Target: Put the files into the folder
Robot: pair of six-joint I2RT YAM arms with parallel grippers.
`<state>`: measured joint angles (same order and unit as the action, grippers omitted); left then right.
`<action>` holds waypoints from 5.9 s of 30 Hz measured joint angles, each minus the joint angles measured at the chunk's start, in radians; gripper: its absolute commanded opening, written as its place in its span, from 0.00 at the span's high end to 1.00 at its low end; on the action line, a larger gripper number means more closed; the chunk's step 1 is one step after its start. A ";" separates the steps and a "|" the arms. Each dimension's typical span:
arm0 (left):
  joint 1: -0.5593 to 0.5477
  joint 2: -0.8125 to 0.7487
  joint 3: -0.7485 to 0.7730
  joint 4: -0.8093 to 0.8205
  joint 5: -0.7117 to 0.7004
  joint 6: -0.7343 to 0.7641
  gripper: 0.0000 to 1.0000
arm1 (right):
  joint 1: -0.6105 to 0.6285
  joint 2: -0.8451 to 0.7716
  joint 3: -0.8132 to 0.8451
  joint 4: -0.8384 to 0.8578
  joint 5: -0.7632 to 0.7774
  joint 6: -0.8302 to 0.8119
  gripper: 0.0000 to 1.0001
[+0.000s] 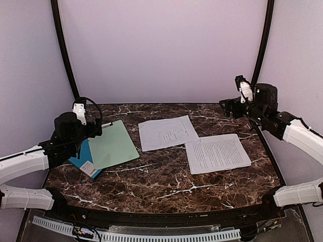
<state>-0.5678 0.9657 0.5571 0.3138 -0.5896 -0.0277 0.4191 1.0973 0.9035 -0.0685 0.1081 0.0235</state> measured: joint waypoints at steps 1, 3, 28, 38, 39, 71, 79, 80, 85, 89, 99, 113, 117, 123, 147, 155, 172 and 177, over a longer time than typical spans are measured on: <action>0.000 0.002 0.003 -0.018 -0.011 -0.009 0.00 | 0.000 0.004 0.023 -0.028 0.008 0.005 0.01; 0.000 0.015 0.027 -0.065 -0.035 -0.031 0.00 | 0.000 0.020 0.080 -0.079 0.021 0.018 0.01; 0.431 1.078 0.942 -0.535 0.472 0.087 0.04 | 0.162 0.259 0.070 -0.200 -0.134 0.016 0.01; 0.459 1.268 1.164 -0.744 0.597 0.270 0.11 | 0.177 0.285 0.035 -0.188 -0.161 0.030 0.01; 0.464 1.278 1.175 -0.759 0.609 0.275 0.12 | 0.179 0.286 0.034 -0.186 -0.163 0.032 0.01; 0.180 1.013 0.785 -0.793 0.566 0.419 0.79 | 0.255 0.365 0.033 -0.206 -0.153 0.065 0.01; 0.097 0.940 0.675 -0.749 0.518 0.521 0.82 | 0.263 0.365 0.033 -0.218 -0.109 0.092 0.02; 0.089 0.925 0.660 -0.748 0.524 0.534 0.82 | 0.263 0.365 0.033 -0.218 -0.103 0.095 0.01; 0.064 0.895 0.620 -0.745 0.571 0.594 0.80 | 0.263 0.392 0.051 -0.219 -0.087 0.109 0.01; 0.063 0.898 0.627 -0.750 0.582 0.615 0.76 | 0.263 0.424 0.065 -0.217 -0.091 0.121 0.01; 0.059 0.893 0.626 -0.713 0.593 0.626 0.64 | 0.264 0.447 0.068 -0.202 -0.080 0.156 0.01; 0.058 0.779 0.544 -0.490 0.607 0.533 0.30 | -0.068 0.731 0.306 -0.148 -0.164 0.262 0.11; 0.049 0.779 0.539 -0.463 0.603 0.517 0.30 | -0.143 0.815 0.357 -0.137 -0.243 0.277 0.15; 0.037 0.779 0.538 -0.447 0.603 0.512 0.30 | -0.197 0.892 0.361 -0.108 -0.369 0.308 0.23; 0.036 0.779 0.538 -0.442 0.600 0.509 0.30 | -0.217 0.946 0.266 0.128 -0.644 0.423 0.63; 0.035 0.779 0.538 -0.442 0.563 0.505 0.30 | -0.217 0.945 0.260 0.120 -0.648 0.444 0.98; 0.035 0.688 0.538 -0.357 0.686 0.409 0.29 | -0.180 0.631 0.331 -0.105 -0.639 0.196 1.00; 0.029 0.666 0.585 -0.320 0.840 0.412 0.23 | -0.067 0.433 0.399 -0.223 -0.647 -0.002 1.00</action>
<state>-0.5392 1.6314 1.1419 -0.0067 0.2508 0.3847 0.3523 1.5299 1.3025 -0.2913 -0.5388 0.0212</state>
